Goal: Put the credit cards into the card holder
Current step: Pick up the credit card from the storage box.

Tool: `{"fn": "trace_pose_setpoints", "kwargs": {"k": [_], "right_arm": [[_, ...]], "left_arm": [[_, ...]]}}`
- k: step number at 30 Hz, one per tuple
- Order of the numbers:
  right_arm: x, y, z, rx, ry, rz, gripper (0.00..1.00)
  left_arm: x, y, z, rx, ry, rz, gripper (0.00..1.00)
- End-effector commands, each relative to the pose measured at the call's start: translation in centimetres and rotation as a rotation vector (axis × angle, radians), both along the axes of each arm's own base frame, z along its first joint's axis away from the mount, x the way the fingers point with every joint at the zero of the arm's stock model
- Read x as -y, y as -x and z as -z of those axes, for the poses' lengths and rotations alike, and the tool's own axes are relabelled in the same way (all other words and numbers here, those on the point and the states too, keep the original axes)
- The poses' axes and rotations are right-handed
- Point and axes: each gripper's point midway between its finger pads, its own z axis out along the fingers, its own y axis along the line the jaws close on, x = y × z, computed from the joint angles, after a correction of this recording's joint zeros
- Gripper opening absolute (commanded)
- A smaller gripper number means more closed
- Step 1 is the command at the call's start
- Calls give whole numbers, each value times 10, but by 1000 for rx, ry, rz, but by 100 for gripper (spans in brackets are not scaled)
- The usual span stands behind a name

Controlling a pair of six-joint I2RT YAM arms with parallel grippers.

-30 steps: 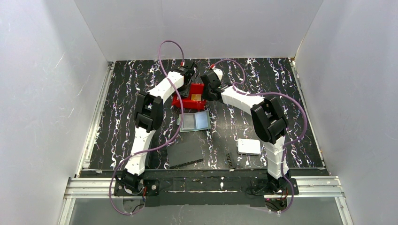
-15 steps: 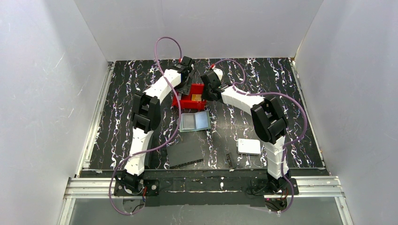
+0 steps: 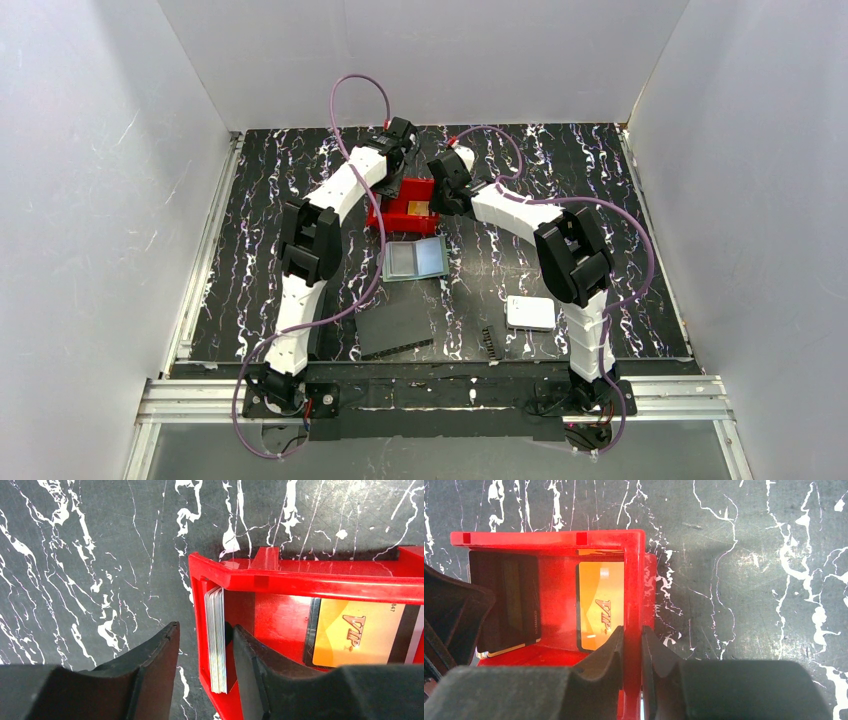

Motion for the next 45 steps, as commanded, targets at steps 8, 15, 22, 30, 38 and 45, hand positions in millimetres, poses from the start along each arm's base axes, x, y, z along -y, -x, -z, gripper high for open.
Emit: {"fn": "trace_pose_setpoints", "kwargs": {"k": [8, 15, 22, 30, 38, 45], "right_arm": [[9, 5, 18, -55, 43, 7, 10], [9, 6, 19, -57, 42, 6, 10], [9, 5, 18, -57, 40, 7, 10], [9, 6, 19, -60, 42, 6, 10], [9, 6, 19, -60, 42, 5, 9], [9, 6, 18, -60, 39, 6, 10]], "left_arm": [[-9, 1, -35, 57, -6, -13, 28], [-8, 2, -34, 56, -24, -7, 23], [-8, 1, -35, 57, -36, -10, 21], [-9, 1, -39, 68, -60, -6, 15], [-3, 3, -38, 56, -42, 5, 0], [4, 4, -58, 81, 15, -22, 0]]}}
